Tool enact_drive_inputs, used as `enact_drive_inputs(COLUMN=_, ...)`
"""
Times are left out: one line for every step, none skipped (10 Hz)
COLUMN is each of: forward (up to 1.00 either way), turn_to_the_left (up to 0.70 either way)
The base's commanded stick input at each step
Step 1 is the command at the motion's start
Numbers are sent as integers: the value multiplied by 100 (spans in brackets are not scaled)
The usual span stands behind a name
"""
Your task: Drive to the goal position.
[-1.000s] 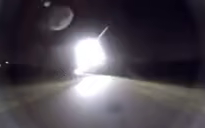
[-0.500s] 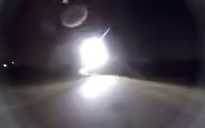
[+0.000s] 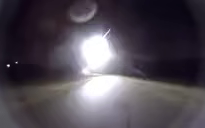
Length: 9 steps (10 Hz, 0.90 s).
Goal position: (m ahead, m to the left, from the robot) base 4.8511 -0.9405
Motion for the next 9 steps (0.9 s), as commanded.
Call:
enact_drive_inputs(forward=100, turn_to_the_left=6)
enact_drive_inputs(forward=100, turn_to_the_left=4)
enact_drive_inputs(forward=100, turn_to_the_left=4)
enact_drive_inputs(forward=100, turn_to_the_left=4)
enact_drive_inputs(forward=100, turn_to_the_left=4)
enact_drive_inputs(forward=100, turn_to_the_left=4)
enact_drive_inputs(forward=100, turn_to_the_left=4)
enact_drive_inputs(forward=100, turn_to_the_left=3)
enact_drive_inputs(forward=100, turn_to_the_left=3)
